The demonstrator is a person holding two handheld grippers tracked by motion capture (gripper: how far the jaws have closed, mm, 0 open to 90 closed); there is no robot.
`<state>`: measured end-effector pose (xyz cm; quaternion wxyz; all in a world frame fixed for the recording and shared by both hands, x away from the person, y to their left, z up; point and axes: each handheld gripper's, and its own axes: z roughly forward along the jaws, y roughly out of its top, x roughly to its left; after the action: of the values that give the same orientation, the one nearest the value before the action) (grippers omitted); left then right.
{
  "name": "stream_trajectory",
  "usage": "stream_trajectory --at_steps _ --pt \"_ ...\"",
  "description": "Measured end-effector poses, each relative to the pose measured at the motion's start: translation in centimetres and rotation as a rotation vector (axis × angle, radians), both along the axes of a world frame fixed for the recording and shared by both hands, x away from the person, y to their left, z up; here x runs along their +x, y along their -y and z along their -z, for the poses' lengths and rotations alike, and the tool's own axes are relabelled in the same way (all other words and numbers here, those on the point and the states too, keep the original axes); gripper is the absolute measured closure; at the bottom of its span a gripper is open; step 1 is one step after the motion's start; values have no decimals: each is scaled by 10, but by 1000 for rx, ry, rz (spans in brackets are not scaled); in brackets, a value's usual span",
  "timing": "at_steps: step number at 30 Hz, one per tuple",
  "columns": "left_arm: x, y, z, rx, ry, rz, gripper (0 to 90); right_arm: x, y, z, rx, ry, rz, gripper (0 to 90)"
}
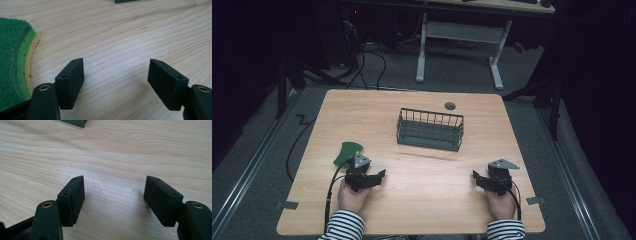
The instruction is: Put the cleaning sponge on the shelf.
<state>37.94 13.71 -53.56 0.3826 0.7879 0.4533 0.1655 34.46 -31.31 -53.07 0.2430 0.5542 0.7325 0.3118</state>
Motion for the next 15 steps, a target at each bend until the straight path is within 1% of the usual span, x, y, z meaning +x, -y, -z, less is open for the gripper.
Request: stream_trajectory --at_steps 2,8,15 --pt "0 1 0 17 4 1 300 0 0 0 1 -1 0 330" --pt "-1 2 0 21 6 0 299 0 0 0 2 0 0 330" --pt "-2 4 0 39 10 2 300 0 0 0 -1 1 7 350"
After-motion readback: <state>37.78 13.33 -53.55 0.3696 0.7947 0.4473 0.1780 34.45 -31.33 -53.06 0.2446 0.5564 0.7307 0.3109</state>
